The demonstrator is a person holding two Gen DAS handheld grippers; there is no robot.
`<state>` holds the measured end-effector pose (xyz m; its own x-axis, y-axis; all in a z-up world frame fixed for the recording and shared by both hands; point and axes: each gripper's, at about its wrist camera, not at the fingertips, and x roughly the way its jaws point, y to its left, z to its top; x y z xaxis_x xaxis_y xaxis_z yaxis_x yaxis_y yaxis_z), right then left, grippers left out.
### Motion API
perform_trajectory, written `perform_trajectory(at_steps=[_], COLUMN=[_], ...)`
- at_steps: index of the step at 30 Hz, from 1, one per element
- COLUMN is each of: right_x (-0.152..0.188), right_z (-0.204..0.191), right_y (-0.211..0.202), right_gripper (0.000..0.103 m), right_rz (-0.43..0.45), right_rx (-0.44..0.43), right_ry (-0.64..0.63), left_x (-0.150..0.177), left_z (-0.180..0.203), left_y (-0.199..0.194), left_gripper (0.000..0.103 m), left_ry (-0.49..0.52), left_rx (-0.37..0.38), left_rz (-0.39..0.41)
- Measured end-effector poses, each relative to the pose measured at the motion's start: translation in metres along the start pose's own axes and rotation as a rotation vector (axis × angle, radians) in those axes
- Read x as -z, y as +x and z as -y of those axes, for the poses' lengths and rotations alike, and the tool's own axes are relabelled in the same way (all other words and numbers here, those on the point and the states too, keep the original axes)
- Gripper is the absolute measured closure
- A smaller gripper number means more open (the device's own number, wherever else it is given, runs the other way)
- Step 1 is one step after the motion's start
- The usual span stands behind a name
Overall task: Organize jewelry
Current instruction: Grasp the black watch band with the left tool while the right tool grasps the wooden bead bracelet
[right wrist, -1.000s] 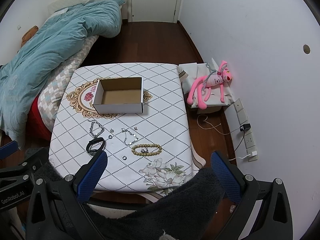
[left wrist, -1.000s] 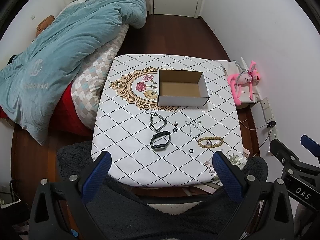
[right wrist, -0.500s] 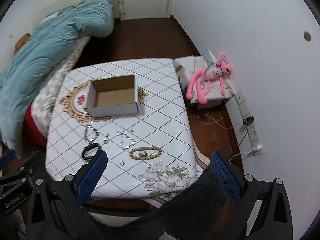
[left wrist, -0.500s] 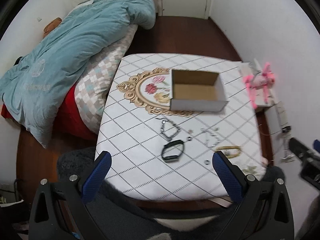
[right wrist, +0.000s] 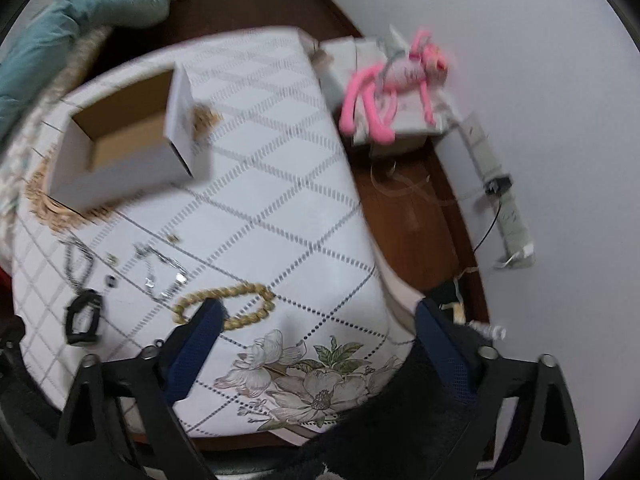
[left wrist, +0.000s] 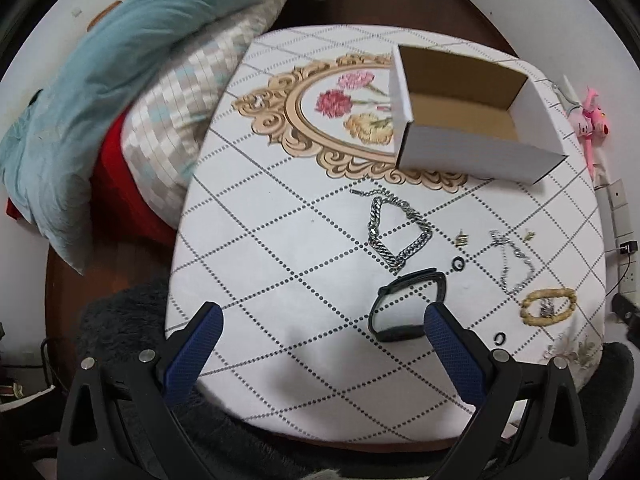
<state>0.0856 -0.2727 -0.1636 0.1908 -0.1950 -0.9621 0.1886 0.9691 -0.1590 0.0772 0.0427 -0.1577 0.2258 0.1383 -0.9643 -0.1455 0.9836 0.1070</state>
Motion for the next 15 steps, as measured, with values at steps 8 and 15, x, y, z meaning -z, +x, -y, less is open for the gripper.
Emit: perform_trajectory(at_steps=[8,15], right_x=[0.012,0.016], right_z=[-0.005,-0.021], right_y=[0.07,0.073], right_gripper=[0.031,0.068], right_rz=[-0.113,-0.095], right_rx=[-0.063,-0.135], right_ry=[0.03,0.005], left_x=[0.003,0.007], left_z=[0.002,0.007], left_y=[0.046,0.064], left_gripper=[0.023,0.044], left_ry=[0.013,0.014], left_rx=[0.065,0.139], left_rz=[-0.113,-0.155])
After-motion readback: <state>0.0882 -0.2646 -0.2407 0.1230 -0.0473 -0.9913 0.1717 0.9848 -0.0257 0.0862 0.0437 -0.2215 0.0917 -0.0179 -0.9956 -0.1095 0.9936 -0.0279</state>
